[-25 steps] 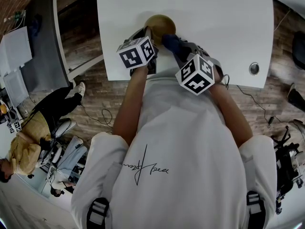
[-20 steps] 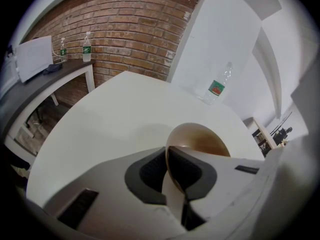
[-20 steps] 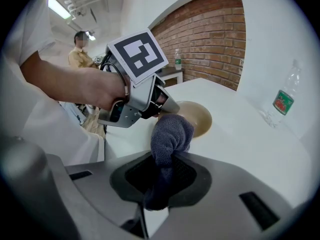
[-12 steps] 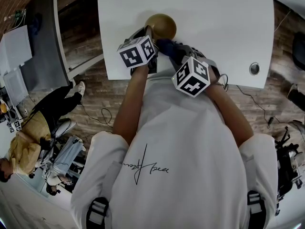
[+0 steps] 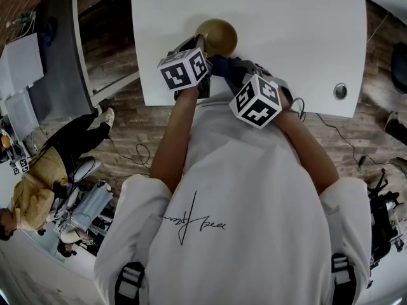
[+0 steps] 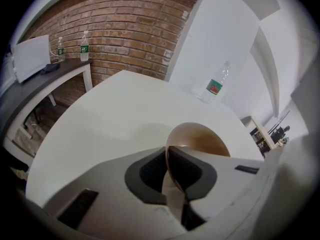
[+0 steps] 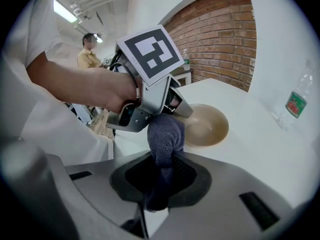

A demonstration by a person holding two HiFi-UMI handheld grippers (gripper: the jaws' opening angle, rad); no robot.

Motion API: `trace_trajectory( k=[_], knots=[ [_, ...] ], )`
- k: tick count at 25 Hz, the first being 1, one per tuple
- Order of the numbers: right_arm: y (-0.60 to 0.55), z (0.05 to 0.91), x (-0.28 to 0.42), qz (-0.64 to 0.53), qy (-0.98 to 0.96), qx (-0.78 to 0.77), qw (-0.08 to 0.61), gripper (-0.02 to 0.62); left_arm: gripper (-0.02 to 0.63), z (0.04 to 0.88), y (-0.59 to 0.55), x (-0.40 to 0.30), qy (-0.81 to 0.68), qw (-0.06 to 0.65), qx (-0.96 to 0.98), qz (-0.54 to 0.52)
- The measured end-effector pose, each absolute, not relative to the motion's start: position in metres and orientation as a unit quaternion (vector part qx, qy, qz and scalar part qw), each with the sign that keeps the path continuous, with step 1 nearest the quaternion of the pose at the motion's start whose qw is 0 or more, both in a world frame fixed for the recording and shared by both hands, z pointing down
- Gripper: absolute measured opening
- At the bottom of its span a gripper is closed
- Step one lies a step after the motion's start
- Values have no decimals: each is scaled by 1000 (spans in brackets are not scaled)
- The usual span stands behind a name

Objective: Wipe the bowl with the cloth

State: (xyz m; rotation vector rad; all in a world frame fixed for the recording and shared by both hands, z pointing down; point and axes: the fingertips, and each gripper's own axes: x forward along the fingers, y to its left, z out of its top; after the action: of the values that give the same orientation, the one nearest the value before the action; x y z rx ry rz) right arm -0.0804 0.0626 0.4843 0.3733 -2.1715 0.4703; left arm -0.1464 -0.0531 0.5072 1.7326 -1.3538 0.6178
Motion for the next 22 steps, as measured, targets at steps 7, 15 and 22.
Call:
trace_trajectory(
  k=[7,15,22],
  knots=[
    [57,480,-69,213,-869,166,415,55,8,506,-51,-144,-529,416,697,248],
    [56,479,-64,224,-867,172,410,55,9,507,-48,-144,-520,417,702,252],
    [54,479,-56,236,-865,182,403,55,8,508,-44,-142,-516,416,705,253]
  ],
)
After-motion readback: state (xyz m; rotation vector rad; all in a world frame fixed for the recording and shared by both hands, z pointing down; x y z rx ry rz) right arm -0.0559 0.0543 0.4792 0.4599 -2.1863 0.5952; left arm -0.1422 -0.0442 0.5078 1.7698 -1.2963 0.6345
